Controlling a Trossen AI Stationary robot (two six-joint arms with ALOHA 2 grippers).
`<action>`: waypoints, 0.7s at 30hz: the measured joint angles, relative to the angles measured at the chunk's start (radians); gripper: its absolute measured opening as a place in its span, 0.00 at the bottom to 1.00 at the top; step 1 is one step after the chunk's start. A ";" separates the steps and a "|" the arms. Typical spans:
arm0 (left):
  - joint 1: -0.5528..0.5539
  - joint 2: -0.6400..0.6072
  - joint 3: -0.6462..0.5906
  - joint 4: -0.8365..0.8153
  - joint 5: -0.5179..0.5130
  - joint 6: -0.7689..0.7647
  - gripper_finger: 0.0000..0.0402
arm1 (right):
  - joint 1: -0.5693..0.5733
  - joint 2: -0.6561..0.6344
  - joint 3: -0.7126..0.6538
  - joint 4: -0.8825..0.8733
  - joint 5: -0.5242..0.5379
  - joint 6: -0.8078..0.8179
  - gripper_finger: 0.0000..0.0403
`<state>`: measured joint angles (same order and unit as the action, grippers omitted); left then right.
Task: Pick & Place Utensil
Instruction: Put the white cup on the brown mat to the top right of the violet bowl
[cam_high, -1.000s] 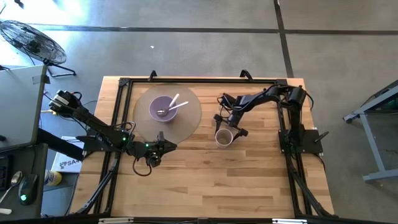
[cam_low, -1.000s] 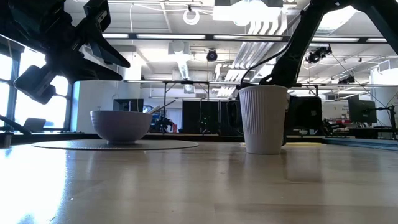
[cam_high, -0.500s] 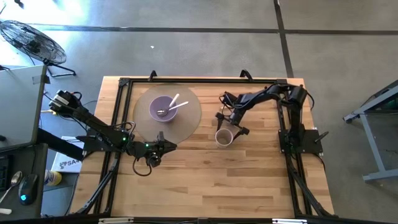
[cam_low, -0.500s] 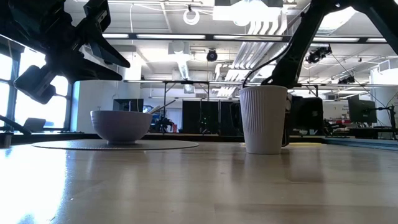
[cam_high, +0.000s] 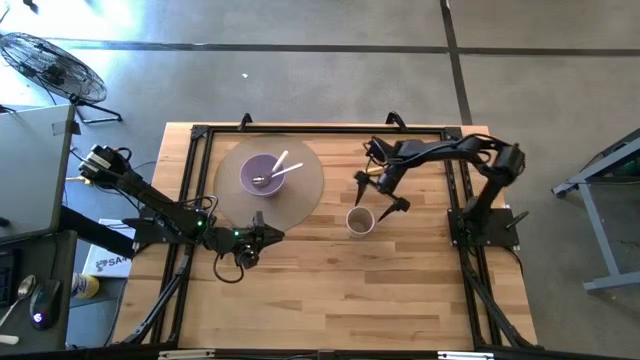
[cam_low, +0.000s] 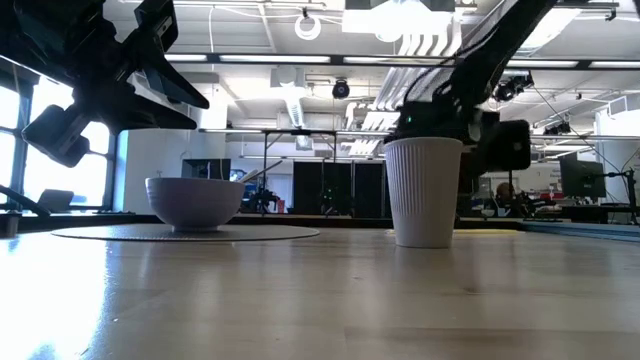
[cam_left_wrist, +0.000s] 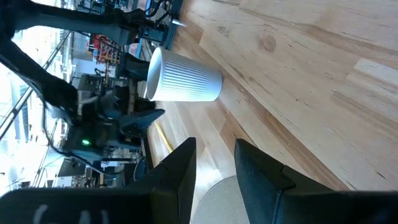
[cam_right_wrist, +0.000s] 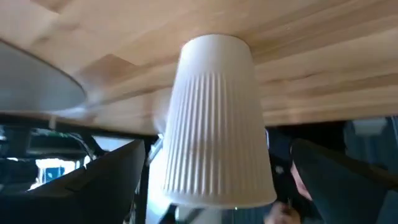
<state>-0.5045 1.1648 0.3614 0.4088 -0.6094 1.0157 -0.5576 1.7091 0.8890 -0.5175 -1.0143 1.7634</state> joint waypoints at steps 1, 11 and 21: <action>0.000 0.000 0.000 0.000 0.000 0.000 0.26 | 0.004 -0.026 0.000 -0.008 0.033 0.013 0.99; 0.000 0.000 0.000 0.000 0.000 0.000 0.26 | 0.074 -0.316 0.000 -0.038 0.310 0.218 0.99; 0.000 0.000 0.000 0.000 0.000 0.000 0.26 | 0.328 -0.465 0.000 0.018 0.760 -0.092 0.99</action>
<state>-0.5043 1.1648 0.3614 0.4088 -0.6094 1.0155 -0.2299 1.2443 0.8890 -0.4993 -0.2543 1.6719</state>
